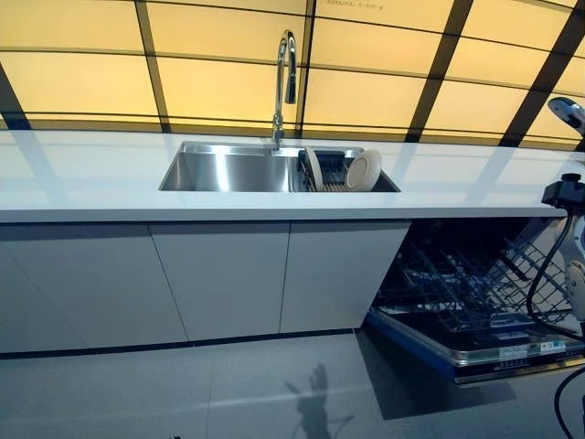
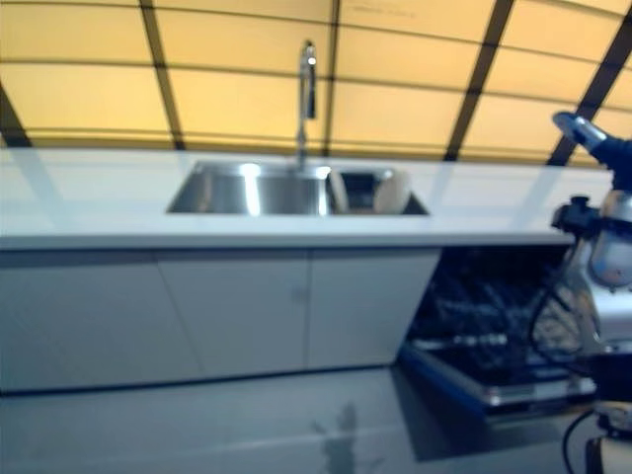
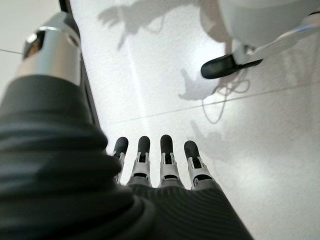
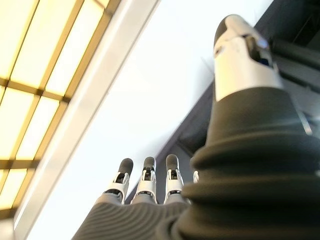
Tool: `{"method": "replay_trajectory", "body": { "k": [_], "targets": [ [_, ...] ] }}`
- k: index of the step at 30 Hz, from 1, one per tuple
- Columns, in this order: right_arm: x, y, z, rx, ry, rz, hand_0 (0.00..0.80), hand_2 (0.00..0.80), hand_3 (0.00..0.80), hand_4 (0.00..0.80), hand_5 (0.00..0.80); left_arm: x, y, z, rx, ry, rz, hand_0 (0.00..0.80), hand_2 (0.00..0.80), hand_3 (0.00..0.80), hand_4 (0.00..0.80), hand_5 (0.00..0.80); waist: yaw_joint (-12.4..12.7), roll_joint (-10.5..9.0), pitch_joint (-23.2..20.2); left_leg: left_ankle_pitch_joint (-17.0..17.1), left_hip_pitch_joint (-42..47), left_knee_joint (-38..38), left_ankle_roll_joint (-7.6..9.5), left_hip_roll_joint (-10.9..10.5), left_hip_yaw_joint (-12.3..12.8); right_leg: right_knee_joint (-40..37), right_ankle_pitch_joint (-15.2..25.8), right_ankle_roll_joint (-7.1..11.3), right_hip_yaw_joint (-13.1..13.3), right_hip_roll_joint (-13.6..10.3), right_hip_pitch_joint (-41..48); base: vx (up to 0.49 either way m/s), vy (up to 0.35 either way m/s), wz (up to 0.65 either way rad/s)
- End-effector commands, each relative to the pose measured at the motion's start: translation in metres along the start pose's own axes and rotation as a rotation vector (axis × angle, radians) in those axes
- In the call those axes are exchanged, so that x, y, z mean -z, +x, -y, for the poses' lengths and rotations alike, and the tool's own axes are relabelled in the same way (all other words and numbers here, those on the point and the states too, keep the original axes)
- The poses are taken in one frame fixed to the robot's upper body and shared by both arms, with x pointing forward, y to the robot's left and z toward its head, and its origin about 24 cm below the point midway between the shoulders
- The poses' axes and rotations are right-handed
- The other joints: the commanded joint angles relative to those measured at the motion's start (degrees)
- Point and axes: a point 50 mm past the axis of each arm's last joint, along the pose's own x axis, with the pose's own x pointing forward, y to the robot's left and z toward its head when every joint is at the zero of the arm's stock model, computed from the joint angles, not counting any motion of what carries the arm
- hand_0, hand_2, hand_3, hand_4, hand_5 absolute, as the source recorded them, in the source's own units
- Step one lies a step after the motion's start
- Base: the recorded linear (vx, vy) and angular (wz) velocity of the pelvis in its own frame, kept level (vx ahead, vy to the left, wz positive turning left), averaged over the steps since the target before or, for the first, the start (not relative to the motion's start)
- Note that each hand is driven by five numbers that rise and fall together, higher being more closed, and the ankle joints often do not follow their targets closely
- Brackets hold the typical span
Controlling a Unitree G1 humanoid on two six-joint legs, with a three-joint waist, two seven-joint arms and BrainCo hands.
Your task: Take plates into dishwasher
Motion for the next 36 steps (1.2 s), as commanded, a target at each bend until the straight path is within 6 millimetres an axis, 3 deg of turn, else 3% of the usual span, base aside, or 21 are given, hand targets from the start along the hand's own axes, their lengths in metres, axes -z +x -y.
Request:
{"method": "replay_trajectory", "body": {
  "k": [1, 7, 18, 22, 23, 26, 30, 31, 34, 36],
  "targets": [
    [-0.005, 0.017, -0.016, -0.098, 0.068, -0.045, 0.0, 0.0, 0.0, 0.0, 0.0, -0.013, 0.001, -0.01, -0.028, 0.013, 0.033, 0.0, 0.0, 0.0, 0.0, 0.0, 2.8, 1.6, -0.6, -5.1, -1.5, 3.6, 3.17, -0.4, -2.1, 5.8, 2.3, 1.95, -0.4, -2.0, -0.2, 0.021, -0.06, 0.03],
    [0.012, 0.014, -0.041, -0.256, 0.109, -0.157, 0.0, 0.0, 0.0, 0.0, 0.0, 0.004, -0.001, -0.015, -0.033, 0.038, 0.003, 0.0, 0.0, 0.0, 0.0, 0.0, 4.7, 0.72, -0.1, -4.4, -1.4, 2.4, 3.41, -0.4, -3.1, 4.7, 1.6, 2.3, -2.1, -1.9, 0.5, 0.04, -0.055, 0.04],
    [0.014, 0.012, -0.074, -0.316, 0.204, -0.219, 0.0, 0.0, 0.0, 0.0, 0.0, -0.002, -0.002, -0.014, -0.011, 0.094, 0.037, 0.0, 0.0, 0.0, 0.0, 0.0, 6.4, 1.03, 1.0, -4.2, -2.1, 2.5, 3.7, -1.1, -4.5, 6.8, 2.8, 2.47, -3.0, -3.4, -0.6, 0.024, 0.003, 0.09],
    [0.019, 0.01, -0.08, -0.296, 0.197, -0.245, 0.0, 0.0, 0.0, 0.0, 0.0, -0.004, -0.001, -0.01, 0.019, 0.129, 0.055, 0.0, 0.0, 0.0, 0.0, 0.0, 7.0, 1.8, 1.0, -4.2, -3.4, 4.1, 4.6, -1.4, -6.2, 12.8, 4.6, 1.62, -0.6, -4.9, -1.0, 0.033, 0.086, 0.1],
    [0.021, 0.009, -0.079, -0.285, 0.187, -0.252, 0.0, 0.0, 0.0, 0.0, 0.0, -0.005, -0.001, -0.008, 0.026, 0.147, 0.059, 0.0, 0.0, 0.0, 0.0, 0.0, 7.1, 2.49, 1.3, -4.4, -4.0, 5.1, 4.97, -1.3, -6.7, 17.9, 6.4, 1.14, 0.5, -5.4, -2.6, 0.012, 0.082, 0.08],
    [0.028, 0.007, -0.074, -0.255, 0.179, -0.266, 0.0, 0.0, 0.0, 0.0, 0.0, -0.005, -0.001, -0.009, 0.023, 0.162, 0.052, 0.0, 0.0, 0.0, 0.0, 0.0, 6.9, 3.2, 2.3, -5.4, -4.4, 7.1, 5.22, -1.6, -7.1, 22.6, 8.7, 0.92, 1.9, -5.3, -5.7, 0.083, 0.054, 0.12],
    [0.028, 0.009, -0.068, -0.242, 0.182, -0.277, 0.0, 0.0, 0.0, 0.0, 0.0, -0.002, -0.001, -0.014, -0.005, 0.137, 0.021, 0.0, 0.0, 0.0, 0.0, 0.0, 5.8, 1.49, 3.4, -7.5, -3.5, 8.5, 4.8, -3.2, -8.2, 12.8, 9.2, 1.42, 1.4, -4.9, -8.7, 0.242, -0.148, 0.13],
    [0.029, 0.01, -0.065, -0.24, 0.181, -0.283, 0.0, 0.0, 0.0, 0.0, 0.0, 0.002, -0.001, -0.015, -0.019, 0.131, 0.002, 0.0, 0.0, 0.0, 0.0, 0.0, 4.9, 0.83, 3.6, -8.5, -2.9, 9.1, 4.21, -3.6, -9.2, 6.2, 8.9, 1.72, 1.6, -4.0, -9.2, 0.378, -0.256, 0.19],
    [0.028, 0.009, -0.056, -0.224, 0.193, -0.295, 0.0, 0.0, 0.0, 0.0, 0.0, 0.011, -0.002, -0.019, -0.047, 0.115, -0.038, 0.0, 0.0, 0.0, 0.0, 0.0, 2.5, 1.05, 4.2, -9.7, -0.2, 8.8, 3.1, -2.5, -11.5, -2.4, 9.7, 2.45, 3.0, -2.0, -11.7, 0.428, -0.268, 0.21],
    [0.026, 0.006, -0.05, -0.211, 0.201, -0.298, 0.0, 0.0, 0.0, 0.0, 0.0, 0.015, -0.003, -0.021, -0.061, 0.106, -0.055, 0.0, 0.0, 0.0, 0.0, 0.0, 1.6, 1.33, 4.7, -10.6, 1.8, 8.3, 2.69, -1.4, -12.6, -3.9, 10.4, 2.86, 2.6, -2.2, -13.3, 0.431, -0.29, 0.27]
  ]
}}
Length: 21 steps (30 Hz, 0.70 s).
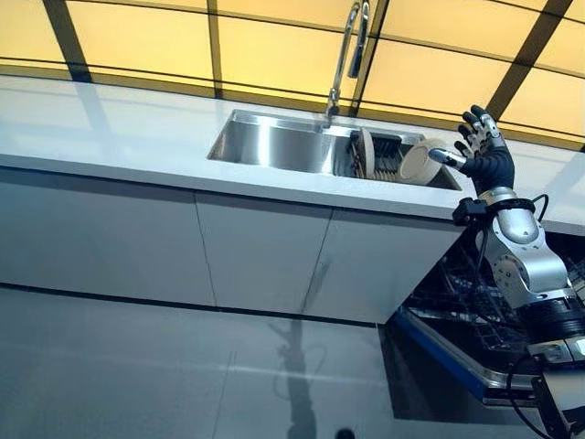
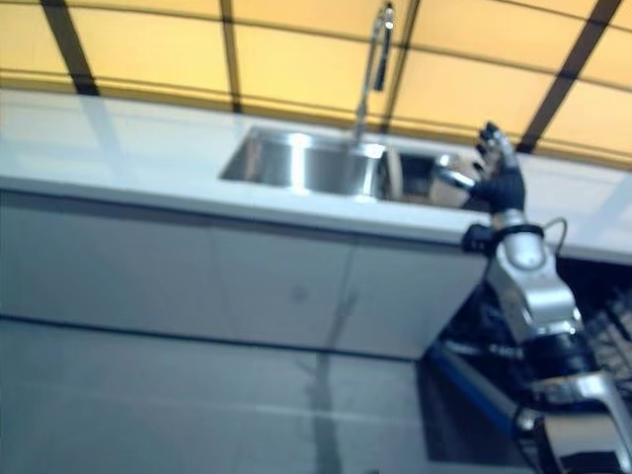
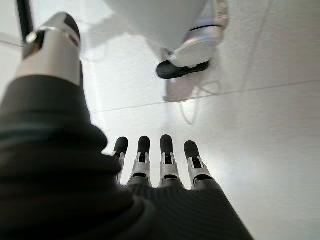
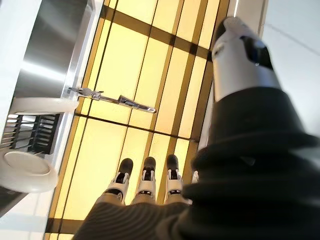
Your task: Take plates into dishwasher
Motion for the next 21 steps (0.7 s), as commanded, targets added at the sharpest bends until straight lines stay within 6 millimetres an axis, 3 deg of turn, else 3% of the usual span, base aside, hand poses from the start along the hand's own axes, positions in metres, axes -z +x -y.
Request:
{"method": "replay_trajectory", "body": {
  "k": [1, 4, 6, 7, 8, 9, 10, 11, 13, 15, 16, 18, 20, 21],
  "targets": [
    [-0.045, 0.005, 0.018, 0.047, 0.011, 0.142, 0.0, 0.0, 0.0, 0.0, 0.0, 0.003, -0.002, -0.015, -0.066, -0.001, -0.008, 0.0, 0.0, 0.0, 0.0, 0.0, -0.4, -1.0, -1.8, -7.9, 5.4, 2.1, 2.11, -1.8, -4.3, -0.3, 8.9, -0.07, 1.4, -0.3, -4.1, 0.442, -0.351, 0.37],
    [-0.049, -0.004, 0.015, 0.041, 0.025, 0.163, 0.0, 0.0, 0.0, 0.0, 0.0, 0.011, -0.003, -0.018, -0.085, -0.021, -0.026, 0.0, 0.0, 0.0, 0.0, 0.0, -1.1, -1.35, -1.8, -10.5, 8.5, 2.4, 1.3, 0.1, -5.4, 1.2, 10.6, 0.05, 1.2, -1.8, -5.0, 0.468, -0.455, 0.38],
    [-0.055, -0.003, 0.012, 0.027, 0.037, 0.196, 0.0, 0.0, 0.0, 0.0, 0.0, 0.01, -0.004, -0.023, -0.095, -0.031, -0.004, 0.0, 0.0, 0.0, 0.0, 0.0, -1.2, -1.38, -2.5, -12.0, 8.8, 3.9, 0.04, 2.4, -5.3, 1.5, 9.3, 0.4, 1.3, -2.7, -4.1, 0.373, -0.459, 0.3],
    [-0.055, -0.003, 0.011, 0.027, 0.04, 0.198, 0.0, 0.0, 0.0, 0.0, 0.0, 0.01, -0.004, -0.023, -0.094, -0.033, -0.004, 0.0, 0.0, 0.0, 0.0, 0.0, -1.2, -1.38, -2.5, -12.1, 8.7, 4.1, -0.06, 2.5, -5.3, 1.8, 9.3, 0.42, 1.3, -2.7, -4.1, 0.31, -0.336, 0.15],
    [-0.059, -0.002, 0.005, 0.005, 0.039, 0.206, 0.0, 0.0, 0.0, 0.0, 0.0, 0.009, -0.004, -0.023, -0.084, -0.067, 0.011, 0.0, 0.0, 0.0, 0.0, 0.0, -1.5, -0.77, -3.4, -12.7, 11.9, 3.6, -2.27, 5.1, -4.6, 6.8, 8.2, 1.09, 0.1, -3.2, -5.9, 0.321, -0.287, -0.15],
    [-0.059, -0.002, -0.001, -0.016, 0.045, 0.207, 0.0, 0.0, 0.0, 0.0, 0.0, 0.009, -0.004, -0.022, -0.065, -0.065, 0.013, 0.0, 0.0, 0.0, 0.0, 0.0, -1.7, -0.07, -4.1, -10.8, 13.2, 4.0, -4.0, 7.0, -3.5, 9.1, 7.1, 0.6, -1.0, -3.0, -6.8, 0.478, -0.427, -0.35],
    [-0.057, -0.003, -0.006, -0.031, 0.036, 0.198, 0.0, 0.0, 0.0, 0.0, 0.0, 0.011, -0.005, -0.019, -0.05, -0.061, 0.018, 0.0, 0.0, 0.0, 0.0, 0.0, -1.9, 0.66, -4.8, -6.2, 12.1, 6.1, -5.17, 8.7, -3.0, 9.9, 5.8, -0.54, -1.5, -1.9, -6.7, 0.405, -0.372, -0.34],
    [-0.055, -0.004, -0.008, -0.04, 0.017, 0.195, 0.0, 0.0, 0.0, 0.0, 0.0, 0.014, -0.005, -0.015, -0.042, -0.071, 0.021, 0.0, 0.0, 0.0, 0.0, 0.0, -2.0, 0.91, -5.1, -3.1, 10.8, 9.0, -5.51, 9.2, -3.0, 9.5, 5.0, -1.5, -1.5, -1.0, -5.7, 0.367, -0.361, -0.23],
    [-0.056, -0.007, -0.012, -0.058, 0.011, 0.212, 0.0, 0.0, 0.0, 0.0, 0.0, 0.02, -0.006, -0.007, -0.014, -0.091, 0.041, 0.0, 0.0, 0.0, 0.0, 0.0, -2.3, 1.01, -5.6, 3.3, 6.5, 18.2, -6.11, 9.0, -1.8, 7.5, 2.6, -4.58, -1.7, 1.4, -1.9, 0.299, -0.308, -0.26],
    [-0.057, -0.008, -0.012, -0.058, -0.01, 0.224, 0.0, 0.0, 0.0, 0.0, 0.0, 0.022, -0.007, 0.0, 0.006, -0.099, 0.059, 0.0, 0.0, 0.0, 0.0, 0.0, -2.8, 0.38, -6.2, 6.5, 2.6, 25.8, -6.28, 8.3, -0.5, 6.1, 1.2, -6.99, -1.3, 2.6, 0.6, 0.259, -0.254, -0.2],
    [-0.059, -0.008, -0.01, -0.051, -0.017, 0.232, 0.0, 0.0, 0.0, 0.0, 0.0, 0.02, -0.006, 0.003, 0.015, -0.102, 0.07, 0.0, 0.0, 0.0, 0.0, 0.0, -2.8, 0.06, -6.2, 6.7, 0.1, 29.2, -5.98, 7.7, -0.7, 5.5, 0.8, -7.68, -1.0, 2.8, 1.7, 0.3, -0.267, -0.15],
    [-0.065, -0.007, -0.007, -0.027, -0.05, 0.252, 0.0, 0.0, 0.0, 0.0, 0.0, 0.013, -0.005, 0.01, 0.032, -0.087, 0.086, 0.0, 0.0, 0.0, 0.0, 0.0, -1.8, -0.93, -5.7, 4.0, -6.2, 33.7, -4.06, 3.4, -2.3, 4.5, -0.1, -8.32, 0.2, 3.2, 4.6, 0.248, -0.179, -0.01],
    [-0.074, -0.004, -0.006, -0.002, -0.068, 0.277, 0.0, 0.0, 0.0, 0.0, 0.0, 0.009, -0.004, 0.011, 0.032, -0.082, 0.099, 0.0, 0.0, 0.0, 0.0, 0.0, -1.0, -0.81, -5.1, 2.8, -8.2, 30.1, -2.97, 1.4, -1.6, 4.2, -1.5, -8.54, 1.0, 4.7, 6.7, 0.237, -0.094, 0.01],
    [-0.078, -0.002, -0.006, 0.006, -0.074, 0.284, 0.0, 0.0, 0.0, 0.0, 0.0, 0.006, -0.004, 0.011, 0.031, -0.083, 0.102, 0.0, 0.0, 0.0, 0.0, 0.0, -0.9, -0.51, -5.1, 3.3, -7.5, 26.4, -3.0, 1.7, -0.7, 4.3, -2.3, -8.56, 1.3, 5.6, 7.6, 0.247, -0.071, -0.14]
  ]
}}
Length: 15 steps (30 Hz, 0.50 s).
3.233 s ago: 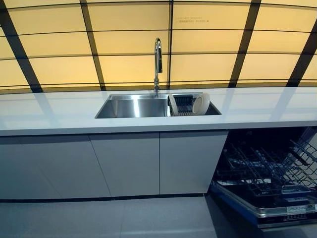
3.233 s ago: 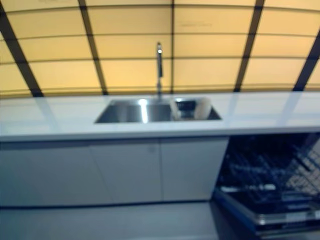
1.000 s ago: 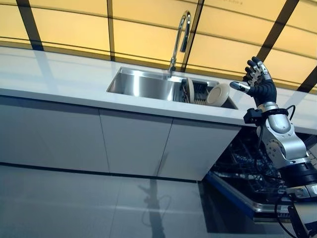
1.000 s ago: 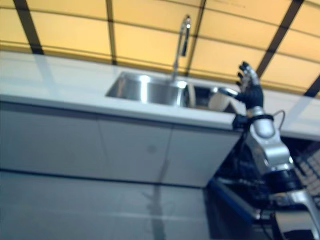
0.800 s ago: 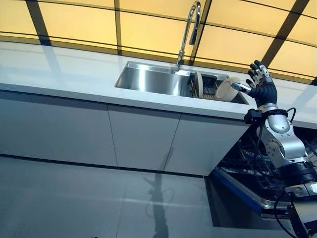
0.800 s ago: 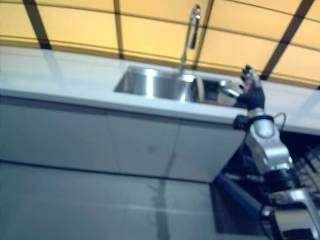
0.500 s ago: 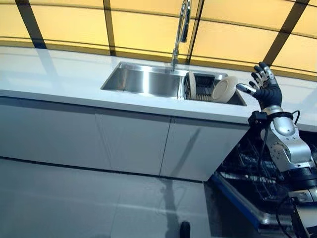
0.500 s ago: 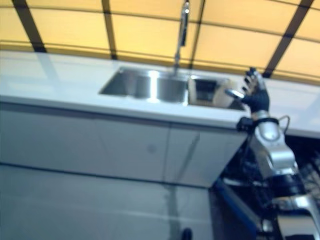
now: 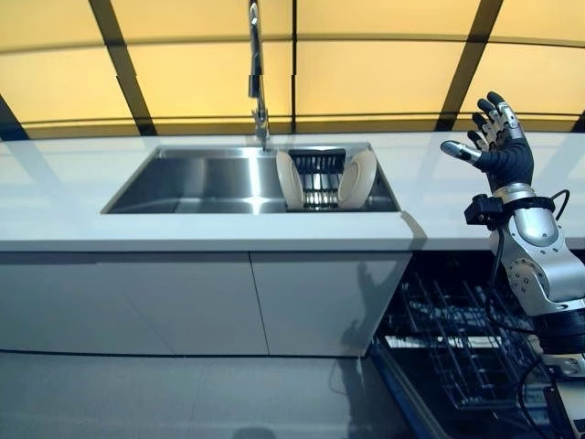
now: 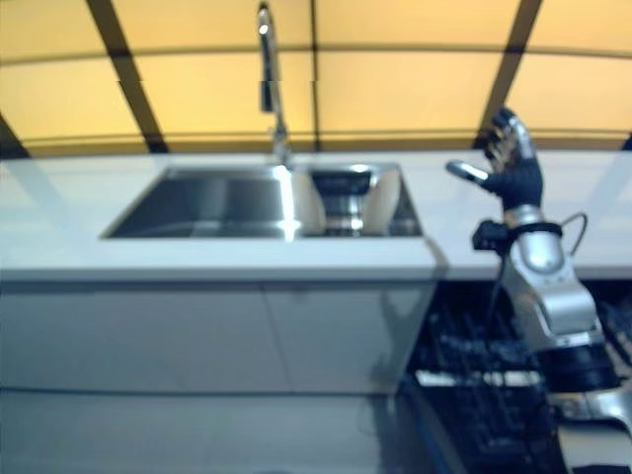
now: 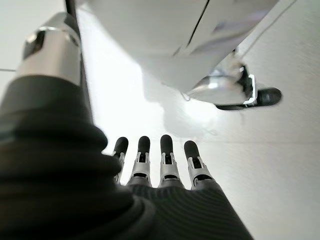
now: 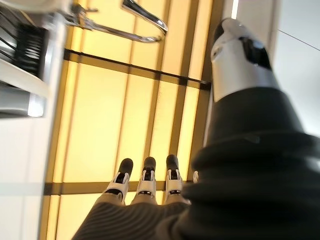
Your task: Take plates into dishwasher
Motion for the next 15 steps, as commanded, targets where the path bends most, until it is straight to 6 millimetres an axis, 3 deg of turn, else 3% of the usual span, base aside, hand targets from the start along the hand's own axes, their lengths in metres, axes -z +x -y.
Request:
{"method": "replay_trajectory", "body": {
  "k": [1, 4, 5, 10, 15],
  "targets": [
    [-0.055, 0.014, -0.004, 0.014, -0.04, 0.216, 0.0, 0.0, 0.0, 0.0, 0.0, -0.01, -0.001, -0.02, -0.04, 0.056, 0.037, 0.0, 0.0, 0.0, 0.0, 0.0, 0.8, -1.88, -0.9, -2.5, 3.0, -11.2, 6.37, -1.0, 5.6, -4.1, 3.8, 7.14, 6.6, -1.9, 3.5, 0.203, -0.043, -0.1],
    [-0.064, 0.021, 0.001, 0.054, -0.052, 0.237, 0.0, 0.0, 0.0, 0.0, 0.0, -0.016, 0.001, -0.02, -0.045, 0.073, 0.037, 0.0, 0.0, 0.0, 0.0, 0.0, 2.0, -1.22, -0.6, -0.8, 3.2, -22.9, 5.78, -1.3, 6.6, -5.2, 2.4, 7.48, 7.3, 0.4, 6.2, 0.244, -0.063, -0.15],
    [-0.066, 0.023, 0.004, 0.072, -0.059, 0.242, 0.0, 0.0, 0.0, 0.0, 0.0, -0.016, 0.001, -0.02, -0.051, 0.076, 0.029, 0.0, 0.0, 0.0, 0.0, 0.0, 3.5, -0.78, -0.4, 2.5, 0.2, -28.7, 4.65, -1.9, 6.1, -6.5, 1.6, 7.33, 7.8, 2.2, 8.7, 0.348, -0.077, -0.14],
    [-0.065, 0.024, 0.008, 0.073, -0.081, 0.257, 0.0, 0.0, 0.0, 0.0, 0.0, -0.005, -0.001, -0.019, -0.066, 0.06, -0.002, 0.0, 0.0, 0.0, 0.0, 0.0, 6.8, 0.13, 0.9, 11.3, -5.9, -36.3, 3.01, -1.7, 4.9, -8.1, -1.1, 6.08, 10.9, 5.2, 14.7, 0.305, -0.021, -0.35],
    [-0.065, 0.026, 0.014, 0.034, -0.093, 0.26, 0.0, 0.0, 0.0, 0.0, 0.0, 0.009, -0.004, -0.022, -0.077, 0.006, -0.041, 0.0, 0.0, 0.0, 0.0, 0.0, 8.5, 0.89, 0.8, 12.8, -8.2, -41.7, 2.54, 0.5, 8.6, -7.2, -6.0, 5.62, 12.5, 6.1, 19.9, 0.402, 0.112, -0.43]
  ]
}}
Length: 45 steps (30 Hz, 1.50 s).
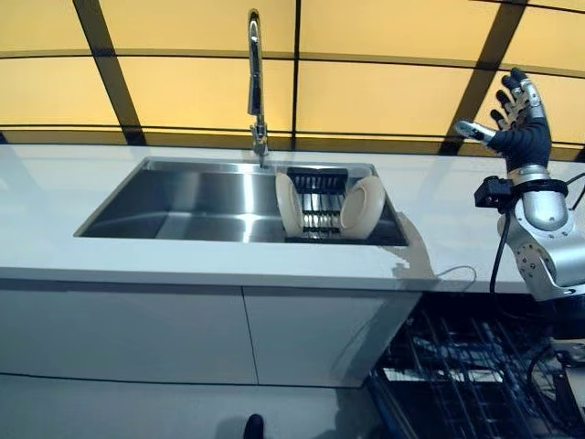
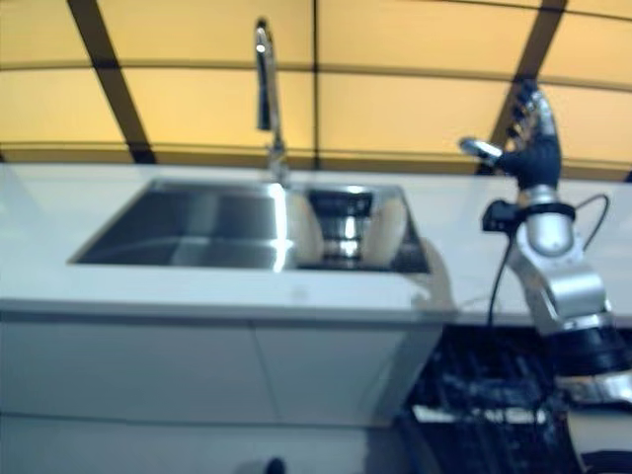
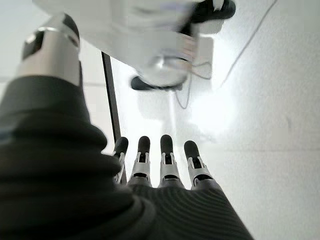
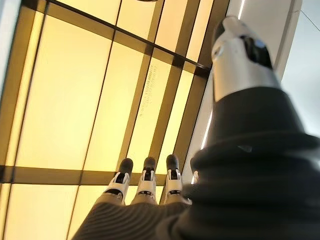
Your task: Take plates into dishwasher
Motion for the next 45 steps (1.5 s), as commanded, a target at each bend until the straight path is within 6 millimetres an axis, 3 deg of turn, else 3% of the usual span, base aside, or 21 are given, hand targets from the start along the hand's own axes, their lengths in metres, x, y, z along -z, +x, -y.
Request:
{"method": "replay_trajectory", "body": {
  "k": [1, 3, 4, 7, 8, 10, 11, 12, 13, 16, 19, 20, 21, 24, 25, 26, 31, 34, 36, 39, 45],
  "targets": [
    [-0.037, 0.012, 0.001, -0.05, -0.02, 0.168, 0.0, 0.0, 0.0, 0.0, 0.0, 0.007, -0.003, -0.015, -0.044, -0.005, -0.002, 0.0, 0.0, 0.0, 0.0, 0.0, 1.9, -2.62, -1.1, 8.7, -4.0, -1.4, 1.33, 0.2, 3.8, 6.2, -5.3, 3.54, 1.9, -1.0, 3.4, 0.415, 0.178, -0.43],
    [-0.037, 0.012, 0.002, -0.052, -0.026, 0.17, 0.0, 0.0, 0.0, 0.0, 0.0, 0.011, -0.004, -0.016, -0.047, -0.009, -0.016, 0.0, 0.0, 0.0, 0.0, 0.0, 2.4, -2.94, -1.2, 8.0, -4.8, 0.6, 1.59, 0.6, 4.3, 6.8, -6.7, 3.73, 1.8, -1.6, 4.1, 0.368, 0.209, -0.4],
    [-0.037, 0.013, 0.005, -0.042, -0.022, 0.173, 0.0, 0.0, 0.0, 0.0, 0.0, 0.012, -0.004, -0.018, -0.046, -0.011, -0.027, 0.0, 0.0, 0.0, 0.0, 0.0, 2.6, -3.71, -1.5, 5.0, -5.0, 2.2, 2.7, 0.6, 5.5, 7.7, -7.5, 4.68, 0.9, -2.9, 4.5, 0.366, 0.241, -0.53],
    [-0.028, 0.005, 0.014, -0.023, -0.032, 0.162, 0.0, 0.0, 0.0, 0.0, 0.0, 0.01, -0.003, -0.02, -0.05, 0.005, -0.031, 0.0, 0.0, 0.0, 0.0, 0.0, 2.9, -5.3, -2.3, 2.0, -6.4, 6.9, 4.06, 0.0, 7.4, 10.1, -7.5, 6.72, -2.1, -6.0, 5.6, 0.382, 0.229, -0.27],
    [-0.025, 0.0, 0.019, -0.014, -0.032, 0.155, 0.0, 0.0, 0.0, 0.0, 0.0, 0.007, -0.003, -0.021, -0.051, 0.01, -0.022, 0.0, 0.0, 0.0, 0.0, 0.0, 3.0, -6.19, -2.9, 0.9, -6.6, 8.2, 5.12, -0.7, 7.7, 11.5, -6.1, 8.07, -2.8, -7.6, 6.0, 0.388, 0.269, 0.08],
    [-0.02, -0.008, 0.027, -0.008, -0.036, 0.144, 0.0, 0.0, 0.0, 0.0, 0.0, -0.004, -0.001, -0.022, -0.053, -0.007, 0.01, 0.0, 0.0, 0.0, 0.0, 0.0, 2.9, -7.66, -4.0, -0.4, -5.9, 8.1, 7.36, -2.5, 7.7, 19.0, 2.1, 11.34, -4.0, -10.9, 4.2, 0.309, 0.252, 0.1],
    [-0.019, -0.01, 0.03, 0.001, -0.037, 0.142, 0.0, 0.0, 0.0, 0.0, 0.0, -0.006, -0.001, -0.023, -0.055, -0.01, 0.018, 0.0, 0.0, 0.0, 0.0, 0.0, 2.9, -7.68, -4.3, -0.7, -5.5, 7.7, 7.95, -2.9, 7.4, 22.8, 4.7, 11.8, -4.0, -11.7, 3.4, 0.391, 0.314, 0.05],
    [-0.017, -0.014, 0.037, 0.015, -0.03, 0.129, 0.0, 0.0, 0.0, 0.0, 0.0, -0.009, -0.001, -0.025, -0.059, 0.0, 0.036, 0.0, 0.0, 0.0, 0.0, 0.0, 3.0, -7.37, -4.9, -1.8, -4.4, 7.6, 9.39, -3.9, 6.4, 33.0, 10.1, 12.34, -3.6, -13.5, 0.9, 0.488, 0.411, 0.03],
    [-0.015, -0.015, 0.042, 0.02, -0.018, 0.118, 0.0, 0.0, 0.0, 0.0, 0.0, -0.013, -0.001, -0.029, -0.062, 0.029, 0.052, 0.0, 0.0, 0.0, 0.0, 0.0, 2.3, -6.39, -4.9, -3.3, -1.9, 7.5, 10.24, -4.2, 5.5, 44.1, 12.4, 12.39, -3.5, -15.0, -4.8, 0.447, 0.391, -0.03],
    [-0.014, -0.012, 0.044, 0.013, -0.029, 0.1, 0.0, 0.0, 0.0, 0.0, 0.0, -0.02, -0.001, -0.03, -0.054, 0.05, 0.08, 0.0, 0.0, 0.0, 0.0, 0.0, 1.4, -4.57, -4.6, -5.1, 2.1, 6.9, 11.26, -4.4, 5.0, 50.5, 11.7, 11.31, -3.9, -15.0, -13.5, 0.299, 0.253, -0.02],
    [-0.015, -0.006, 0.041, 0.013, -0.035, 0.085, 0.0, 0.0, 0.0, 0.0, 0.0, -0.031, -0.001, -0.03, -0.059, 0.061, 0.112, 0.0, 0.0, 0.0, 0.0, 0.0, 0.9, -4.42, -3.9, -5.7, 5.1, 5.4, 11.31, -4.8, 5.5, 41.8, 8.4, 9.83, -6.9, -14.1, -18.1, 0.273, -0.018, 0.15],
    [-0.018, -0.001, 0.037, 0.013, -0.025, 0.086, 0.0, 0.0, 0.0, 0.0, 0.0, -0.037, -0.001, -0.034, -0.075, 0.063, 0.122, 0.0, 0.0, 0.0, 0.0, 0.0, 0.3, -4.93, -3.1, -5.9, 7.9, 3.9, 10.29, -4.8, 5.4, 31.2, 7.2, 9.58, -9.8, -13.6, -19.7, 0.266, -0.194, 0.1],
    [-0.018, 0.0, 0.035, 0.009, -0.024, 0.084, 0.0, 0.0, 0.0, 0.0, 0.0, -0.041, -0.001, -0.036, -0.084, 0.059, 0.127, 0.0, 0.0, 0.0, 0.0, 0.0, -0.2, -5.23, -2.8, -6.2, 9.2, 3.2, 9.62, -4.5, 5.3, 24.6, 6.2, 9.39, -11.0, -12.9, -20.1, 0.261, -0.213, 0.07],
    [-0.017, 0.001, 0.029, -0.016, -0.023, 0.074, 0.0, 0.0, 0.0, 0.0, 0.0, -0.045, 0.0, -0.038, -0.104, 0.03, 0.13, 0.0, 0.0, 0.0, 0.0, 0.0, -2.4, -5.85, -2.4, -7.4, 11.7, 2.1, 8.71, -4.6, 4.6, 12.8, 6.5, 9.85, -9.6, -9.7, -18.9, 0.188, -0.188, 0.15],
    [-0.017, 0.0, 0.027, -0.019, -0.032, 0.065, 0.0, 0.0, 0.0, 0.0, 0.0, -0.045, 0.0, -0.037, -0.104, 0.031, 0.125, 0.0, 0.0, 0.0, 0.0, 0.0, -3.0, -5.95, -2.3, -8.1, 12.0, 2.3, 8.94, -5.2, 4.3, 14.1, 8.3, 10.42, -8.6, -9.9, -19.3, 0.131, -0.112, 0.3],
    [-0.015, 0.0, 0.027, -0.018, -0.024, 0.056, 0.0, 0.0, 0.0, 0.0, 0.0, -0.042, 0.0, -0.034, -0.107, 0.034, 0.118, 0.0, 0.0, 0.0, 0.0, 0.0, -3.1, -6.0, -2.7, -7.7, 12.4, 1.9, 8.63, -4.9, 4.2, 12.1, 7.4, 10.16, -8.2, -9.4, -18.5, 0.096, -0.089, 0.27],
    [-0.011, 0.002, 0.025, -0.025, -0.01, 0.017, 0.0, 0.0, 0.0, 0.0, 0.0, -0.031, 0.0, -0.032, -0.097, 0.039, 0.088, 0.0, 0.0, 0.0, 0.0, 0.0, -2.6, -5.73, -3.8, -7.0, 13.8, -0.5, 7.98, -4.3, 4.5, 8.1, 6.2, 9.54, -9.3, -8.2, -14.0, 0.067, -0.113, 0.08],
    [0.002, 0.0, 0.021, -0.083, 0.006, -0.077, 0.0, 0.0, 0.0, 0.0, 0.0, -0.028, 0.0, -0.031, -0.086, 0.036, 0.076, 0.0, 0.0, 0.0, 0.0, 0.0, -2.7, -5.68, -4.5, -6.5, 14.4, -1.9, 7.43, -4.0, 4.8, 6.4, 5.6, 9.03, -9.5, -7.6, -12.3, 0.031, -0.094, -0.03],
    [0.031, -0.008, 0.017, -0.17, -0.005, -0.269, 0.0, 0.0, 0.0, 0.0, 0.0, -0.03, 0.0, -0.03, -0.077, 0.039, 0.079, 0.0, 0.0, 0.0, 0.0, 0.0, -2.9, -5.7, -4.6, -6.3, 14.5, -2.2, 6.95, -3.7, 5.2, 5.5, 5.4, 8.67, -9.7, -7.4, -11.6, -0.008, -0.088, 0.01],
    [0.057, -0.022, 0.017, -0.226, -0.015, -0.377, 0.0, 0.0, 0.0, 0.0, 0.0, -0.029, 0.0, -0.029, -0.078, 0.036, 0.088, 0.0, 0.0, 0.0, 0.0, 0.0, -3.1, -5.79, -4.5, -6.0, 14.8, -2.8, 6.67, -3.5, 5.2, 4.5, 5.5, 8.36, -9.8, -7.1, -11.0, -0.018, -0.083, -0.01],
    [0.074, -0.032, 0.019, -0.265, 0.018, -0.472, 0.0, 0.0, 0.0, 0.0, 0.0, -0.031, 0.0, -0.03, -0.084, 0.037, 0.103, 0.0, 0.0, 0.0, 0.0, 0.0, -3.6, -5.84, -4.2, -6.0, 15.1, -2.7, 6.13, -3.1, 5.6, 3.9, 5.5, 7.98, -9.8, -6.7, -10.4, -0.012, -0.05, 0.02]
  ]
}}
